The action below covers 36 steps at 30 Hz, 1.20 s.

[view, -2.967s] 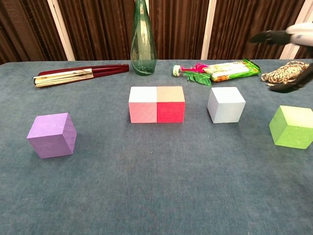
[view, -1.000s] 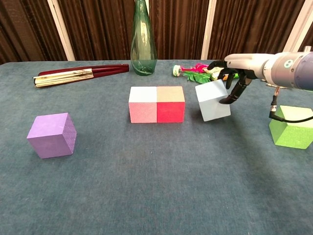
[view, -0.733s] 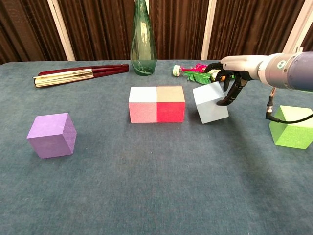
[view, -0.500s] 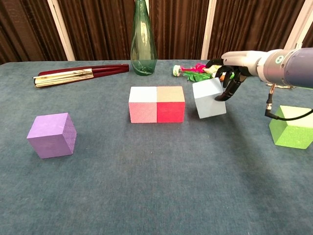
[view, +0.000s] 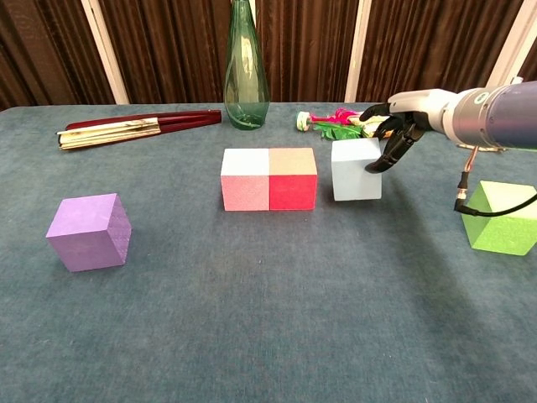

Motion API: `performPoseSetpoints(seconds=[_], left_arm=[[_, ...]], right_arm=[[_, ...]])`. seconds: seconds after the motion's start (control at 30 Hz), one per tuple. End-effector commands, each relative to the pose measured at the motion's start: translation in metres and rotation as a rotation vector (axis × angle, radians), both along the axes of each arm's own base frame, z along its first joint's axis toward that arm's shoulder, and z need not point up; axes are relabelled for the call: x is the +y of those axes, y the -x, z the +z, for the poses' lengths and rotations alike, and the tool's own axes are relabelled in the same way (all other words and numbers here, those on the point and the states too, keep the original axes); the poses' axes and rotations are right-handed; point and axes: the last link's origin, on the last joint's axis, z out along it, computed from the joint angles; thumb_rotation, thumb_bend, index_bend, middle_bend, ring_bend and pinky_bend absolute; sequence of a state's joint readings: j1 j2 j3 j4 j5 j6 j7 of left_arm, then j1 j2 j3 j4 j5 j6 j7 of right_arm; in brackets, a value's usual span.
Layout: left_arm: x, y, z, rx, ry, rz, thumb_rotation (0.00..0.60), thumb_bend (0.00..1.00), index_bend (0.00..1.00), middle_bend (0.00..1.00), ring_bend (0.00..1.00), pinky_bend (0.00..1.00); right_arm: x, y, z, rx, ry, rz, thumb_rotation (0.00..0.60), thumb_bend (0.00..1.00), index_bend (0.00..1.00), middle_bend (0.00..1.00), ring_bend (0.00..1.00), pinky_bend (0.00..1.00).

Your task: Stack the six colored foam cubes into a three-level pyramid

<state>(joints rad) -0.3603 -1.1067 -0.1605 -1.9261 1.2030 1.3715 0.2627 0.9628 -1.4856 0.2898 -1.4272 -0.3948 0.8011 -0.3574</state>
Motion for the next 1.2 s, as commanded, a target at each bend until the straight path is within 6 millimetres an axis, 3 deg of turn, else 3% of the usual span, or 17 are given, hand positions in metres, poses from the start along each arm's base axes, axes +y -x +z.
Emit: performPoseSetpoints(seconds=[0.03,1.2], left_arm=[[0.000,0.000,0.000,0.000,-0.001,0.001,0.600,0.06,0.00,0.00,0.00,0.04],[0.002,0.003,-0.001,0.001,-0.002,0.020,0.600,0.06,0.00,0.00,0.00,0.04]], right_arm=[[0.000,0.001,-0.002,-0.033,0.004,-0.019,0.600,0.31,0.00,0.45,0.32,0.00],[0.006,0.016,-0.025,-0.131,0.034,0.120,0.600,0.31,0.00,0.45,0.32,0.00]])
